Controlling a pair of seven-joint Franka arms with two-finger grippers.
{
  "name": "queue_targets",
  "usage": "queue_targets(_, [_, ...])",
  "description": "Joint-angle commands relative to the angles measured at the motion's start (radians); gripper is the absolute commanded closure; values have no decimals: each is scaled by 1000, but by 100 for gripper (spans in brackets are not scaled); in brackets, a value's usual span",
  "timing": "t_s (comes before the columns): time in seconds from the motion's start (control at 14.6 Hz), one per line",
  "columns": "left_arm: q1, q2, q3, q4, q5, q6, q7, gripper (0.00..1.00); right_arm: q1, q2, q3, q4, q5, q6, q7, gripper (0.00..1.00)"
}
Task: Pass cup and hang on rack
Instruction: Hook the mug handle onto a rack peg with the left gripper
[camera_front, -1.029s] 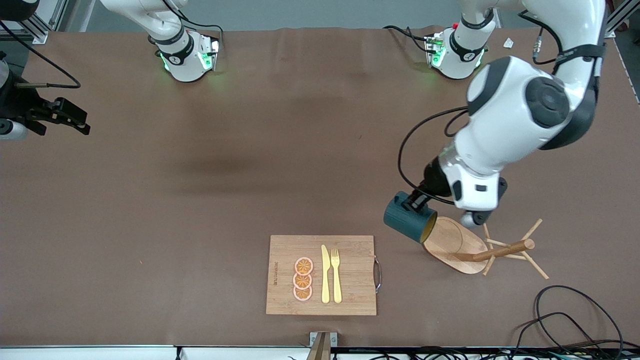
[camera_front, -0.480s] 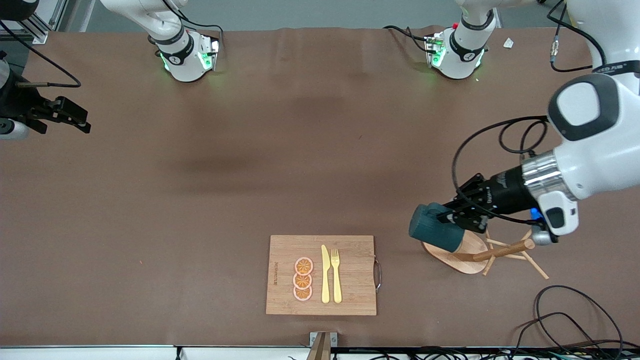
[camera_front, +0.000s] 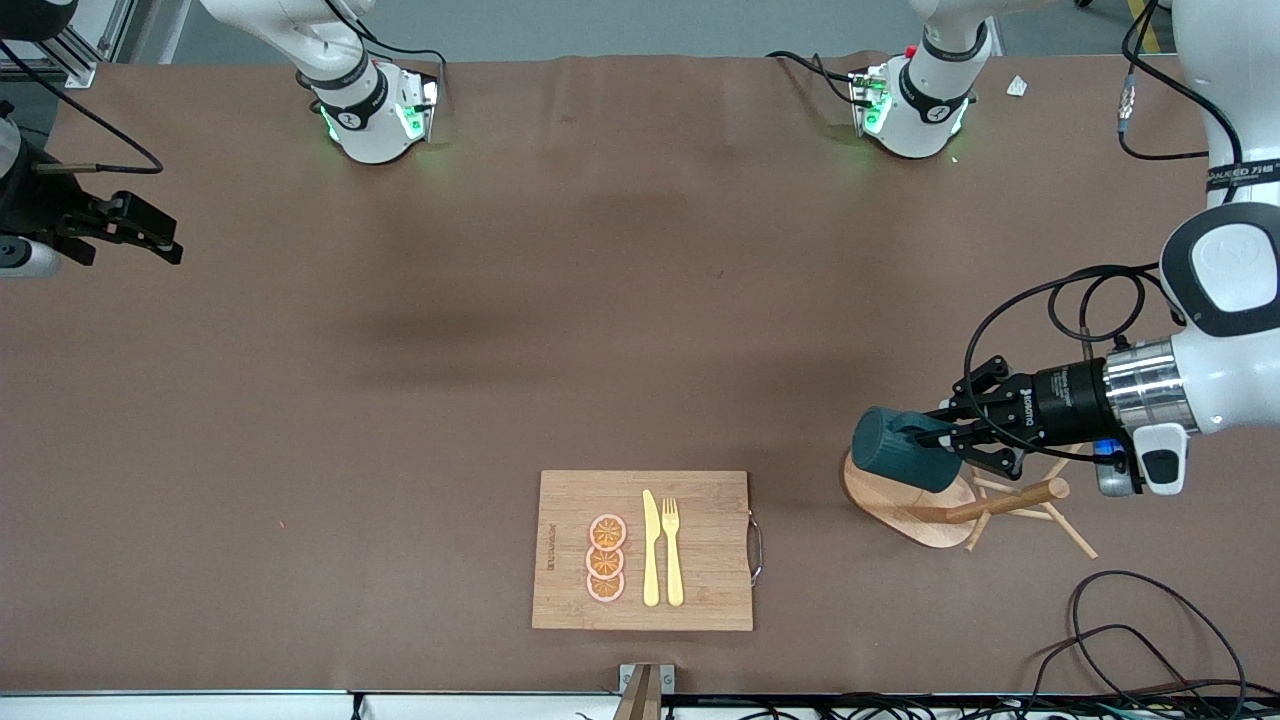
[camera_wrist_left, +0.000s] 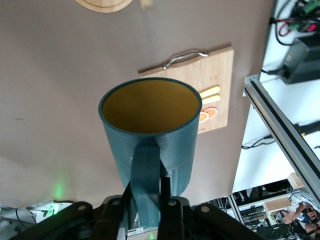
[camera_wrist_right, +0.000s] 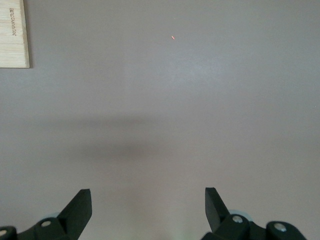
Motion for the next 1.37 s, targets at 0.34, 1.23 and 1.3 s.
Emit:
queue_targets(0.34, [58, 31, -3, -8, -44, -2, -20, 100, -3, -6, 7, 42, -6, -16, -11, 0])
queue_targets(1.23, [129, 58, 0, -2, 31, 9, 46, 100, -15, 10, -1, 103, 10, -14, -1, 0])
queue_targets(1.3, [126, 58, 0, -2, 34, 9, 50, 100, -15, 10, -1, 104, 8, -16, -3, 0])
